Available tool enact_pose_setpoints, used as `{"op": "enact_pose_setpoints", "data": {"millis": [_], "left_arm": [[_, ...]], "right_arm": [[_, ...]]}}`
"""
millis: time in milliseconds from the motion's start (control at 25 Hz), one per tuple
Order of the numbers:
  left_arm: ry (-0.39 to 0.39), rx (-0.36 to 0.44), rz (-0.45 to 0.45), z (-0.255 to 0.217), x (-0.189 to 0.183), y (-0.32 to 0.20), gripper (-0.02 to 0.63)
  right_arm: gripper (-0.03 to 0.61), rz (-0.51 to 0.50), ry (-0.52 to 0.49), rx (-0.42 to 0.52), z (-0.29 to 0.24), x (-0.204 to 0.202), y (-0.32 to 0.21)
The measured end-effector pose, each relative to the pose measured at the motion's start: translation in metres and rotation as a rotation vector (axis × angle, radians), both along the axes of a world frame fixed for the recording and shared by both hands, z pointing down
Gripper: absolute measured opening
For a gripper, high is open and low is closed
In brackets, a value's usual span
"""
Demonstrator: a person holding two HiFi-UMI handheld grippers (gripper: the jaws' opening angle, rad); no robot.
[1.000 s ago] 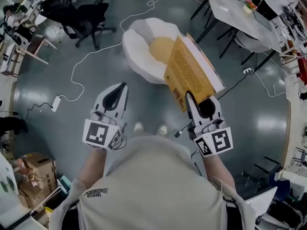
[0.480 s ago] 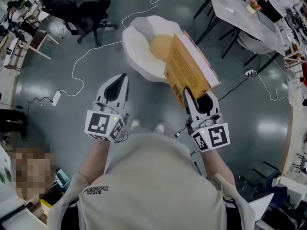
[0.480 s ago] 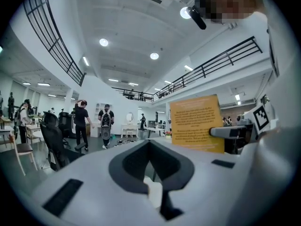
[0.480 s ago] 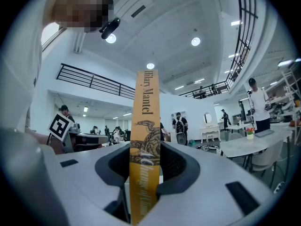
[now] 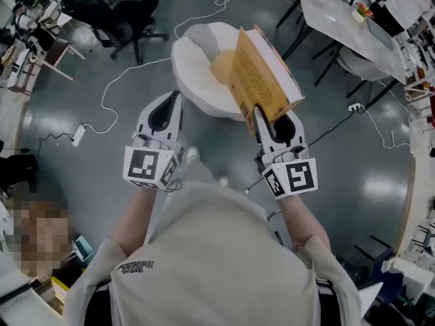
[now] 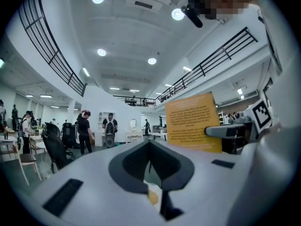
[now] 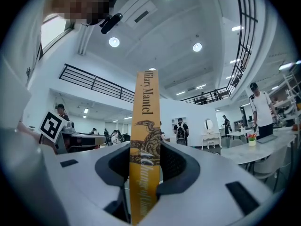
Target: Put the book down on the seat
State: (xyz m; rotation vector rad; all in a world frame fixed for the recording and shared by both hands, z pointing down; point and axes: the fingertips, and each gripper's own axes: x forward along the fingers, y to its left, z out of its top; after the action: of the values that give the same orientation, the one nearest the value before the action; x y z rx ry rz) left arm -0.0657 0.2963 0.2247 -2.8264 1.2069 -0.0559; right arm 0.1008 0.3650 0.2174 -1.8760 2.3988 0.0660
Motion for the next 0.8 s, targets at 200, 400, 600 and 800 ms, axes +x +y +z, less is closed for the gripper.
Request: {"op": "enact_pose_setpoints", "data": {"millis": [200,400,600,800], "left_arm": [[0.004,0.018,-0.018,0.007,0.007,-0.021,0.009],[0.013,0.017,-0.023,0.017,0.014,-0.053,0.009],[0.007,0.012,-0.021,0.03,0.015,-0.098,0.009],[-0.004,-0.007,-0.03,0.036,0.014,-0.156,0.009]], "right_arm": [[0.146,0.002,0.019,0.028,-0.005,0.003,-0.03],[0.146,0.014,0.038,0.051,-0.006,0.01,-0.066],[0.146,0.022,0.047,0.039,0.005,0.013,-0.108],[0.144,0.007,0.045,0.007,0.017,0.012,-0.162]]}}
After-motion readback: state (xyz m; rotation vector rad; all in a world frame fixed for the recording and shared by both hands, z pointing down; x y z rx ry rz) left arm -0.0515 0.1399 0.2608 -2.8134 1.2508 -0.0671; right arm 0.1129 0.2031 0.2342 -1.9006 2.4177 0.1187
